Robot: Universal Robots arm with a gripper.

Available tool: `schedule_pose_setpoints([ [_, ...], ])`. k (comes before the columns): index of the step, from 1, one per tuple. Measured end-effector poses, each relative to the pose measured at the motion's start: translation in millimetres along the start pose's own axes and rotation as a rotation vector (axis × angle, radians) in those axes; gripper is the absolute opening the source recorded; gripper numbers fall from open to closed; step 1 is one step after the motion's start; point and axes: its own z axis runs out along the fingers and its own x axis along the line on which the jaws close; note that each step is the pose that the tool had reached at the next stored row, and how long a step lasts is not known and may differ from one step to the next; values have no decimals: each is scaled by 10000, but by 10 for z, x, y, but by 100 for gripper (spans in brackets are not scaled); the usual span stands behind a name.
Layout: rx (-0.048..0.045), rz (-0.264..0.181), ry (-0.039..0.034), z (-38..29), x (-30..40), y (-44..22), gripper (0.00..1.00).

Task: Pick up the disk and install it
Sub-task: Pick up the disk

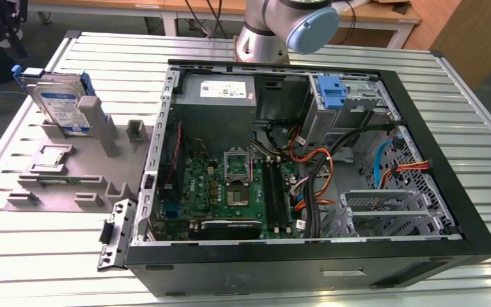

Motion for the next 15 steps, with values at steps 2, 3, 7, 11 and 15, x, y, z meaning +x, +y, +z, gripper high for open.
schedule_pose_setpoints([
  [2,0,-10,0,0,0,0,10],
  [3,0,-14,0,0,0,0,10],
  [7,0,-33,1,0,0,0,10],
  [11,-1,-50,2,0,0,0,10],
  [15,-1,-69,2,0,0,0,10],
])
